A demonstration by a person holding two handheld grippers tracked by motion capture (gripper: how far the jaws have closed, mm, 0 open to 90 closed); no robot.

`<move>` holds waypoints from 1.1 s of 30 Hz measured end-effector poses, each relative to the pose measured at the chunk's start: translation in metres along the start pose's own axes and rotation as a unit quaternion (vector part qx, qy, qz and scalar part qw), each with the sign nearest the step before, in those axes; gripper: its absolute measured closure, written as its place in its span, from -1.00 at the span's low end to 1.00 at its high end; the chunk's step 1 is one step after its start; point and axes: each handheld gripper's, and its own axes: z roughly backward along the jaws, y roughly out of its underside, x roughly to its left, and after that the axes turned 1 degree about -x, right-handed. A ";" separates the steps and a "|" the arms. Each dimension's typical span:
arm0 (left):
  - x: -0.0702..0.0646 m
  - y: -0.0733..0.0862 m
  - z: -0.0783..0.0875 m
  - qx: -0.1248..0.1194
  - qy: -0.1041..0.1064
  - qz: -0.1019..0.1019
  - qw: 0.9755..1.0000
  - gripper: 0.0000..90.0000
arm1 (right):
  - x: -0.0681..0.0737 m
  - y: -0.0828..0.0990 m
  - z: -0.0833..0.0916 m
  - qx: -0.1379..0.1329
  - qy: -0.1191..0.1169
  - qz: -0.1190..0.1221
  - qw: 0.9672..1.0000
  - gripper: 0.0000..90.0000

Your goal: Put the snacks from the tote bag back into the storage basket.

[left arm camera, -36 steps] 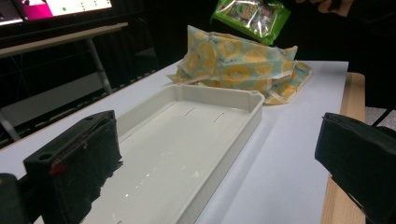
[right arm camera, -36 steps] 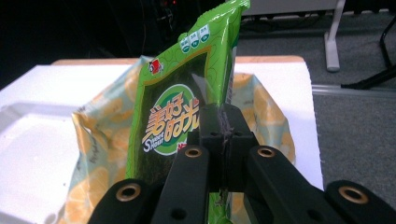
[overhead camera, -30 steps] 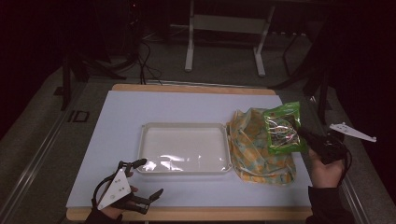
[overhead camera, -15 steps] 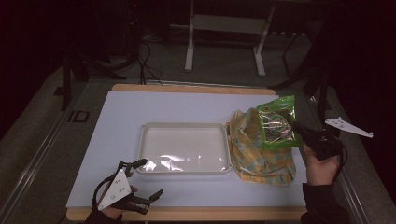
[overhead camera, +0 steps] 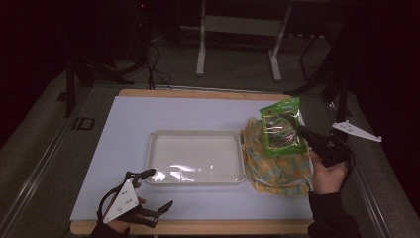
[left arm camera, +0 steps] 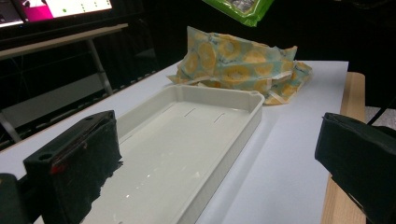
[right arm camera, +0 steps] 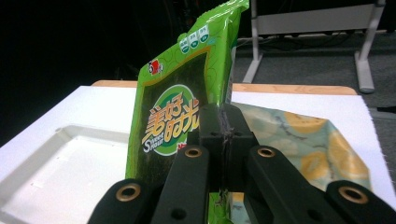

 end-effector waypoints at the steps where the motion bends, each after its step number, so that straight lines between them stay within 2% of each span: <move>1: 0.000 0.000 0.000 0.000 0.000 0.000 1.000 -0.99 | 0.002 0.000 -0.001 -0.001 -0.002 0.000 1.000 0.99; 16: 0.000 0.000 0.001 -0.001 -0.003 0.001 1.000 -0.99 | 0.034 -0.002 -0.021 0.002 -0.024 0.012 1.000 0.99; 21: -0.001 0.000 0.001 -0.001 -0.003 -0.001 1.000 -0.99 | 0.043 0.001 -0.028 0.001 -0.032 0.009 0.999 0.99; 25: -0.001 -0.001 0.001 -0.002 -0.003 0.000 1.000 -0.99 | 0.048 0.003 -0.032 -0.001 -0.041 -0.002 0.999 0.99; 33: -0.001 -0.001 0.001 -0.002 -0.003 -0.002 1.000 -0.99 | 0.064 0.008 -0.041 0.003 -0.056 -0.002 0.998 0.99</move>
